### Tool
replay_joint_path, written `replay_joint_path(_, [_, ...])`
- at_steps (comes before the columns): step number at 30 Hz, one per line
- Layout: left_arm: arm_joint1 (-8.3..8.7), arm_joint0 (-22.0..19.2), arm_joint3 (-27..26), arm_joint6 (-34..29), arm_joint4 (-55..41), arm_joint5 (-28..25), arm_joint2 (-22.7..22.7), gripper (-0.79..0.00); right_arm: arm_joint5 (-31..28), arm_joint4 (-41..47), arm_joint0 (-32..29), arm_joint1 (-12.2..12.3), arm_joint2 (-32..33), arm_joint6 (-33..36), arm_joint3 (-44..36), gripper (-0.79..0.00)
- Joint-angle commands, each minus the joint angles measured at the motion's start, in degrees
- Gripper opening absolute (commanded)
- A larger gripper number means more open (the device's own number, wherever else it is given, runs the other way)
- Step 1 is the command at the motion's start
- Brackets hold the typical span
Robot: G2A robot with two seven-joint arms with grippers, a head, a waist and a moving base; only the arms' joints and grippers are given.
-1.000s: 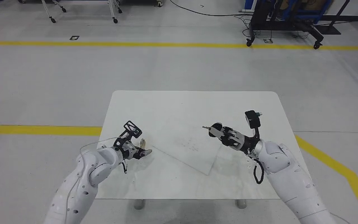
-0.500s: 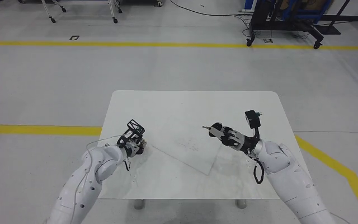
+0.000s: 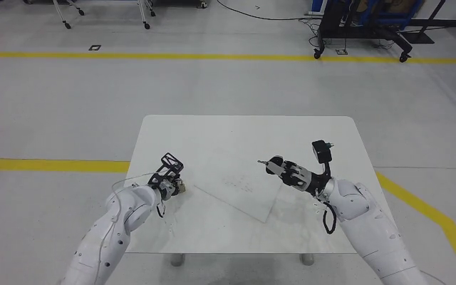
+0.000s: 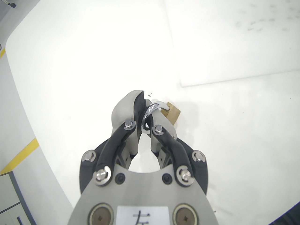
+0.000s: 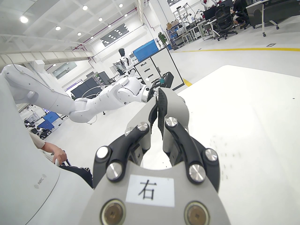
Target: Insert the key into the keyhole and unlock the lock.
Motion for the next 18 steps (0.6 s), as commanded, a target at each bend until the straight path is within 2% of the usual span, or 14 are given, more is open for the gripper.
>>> replay_joint_path(1, [-0.07,-0.18,0.12,0.13,-0.07,-0.05,0.16,-0.785,0.0,0.0,0.0,0.0,0.0,0.0,0.0,-0.785])
replay_joint_path(6, [-0.24,-0.54,-0.04,1.51,-3.14,-1.22,-0.12,-0.785,0.0,0.0,0.0,0.0,0.0,0.0,0.0,-0.785])
replay_joint_path(8, [-0.27,-0.38,-0.58,3.3,-3.42,0.14,-0.79,-0.785,0.0,0.0,0.0,0.0,0.0,0.0,0.0,-0.785])
replay_joint_path(17, [-0.27,-0.38,-0.58,3.3,-3.42,0.14,-0.79,-0.785,0.0,0.0,0.0,0.0,0.0,0.0,0.0,-0.785])
replay_joint_path(18, [-0.42,0.04,-0.92,4.61,-6.01,-0.18,-0.76,-0.785,0.0,0.0,0.0,0.0,0.0,0.0,0.0,-0.785])
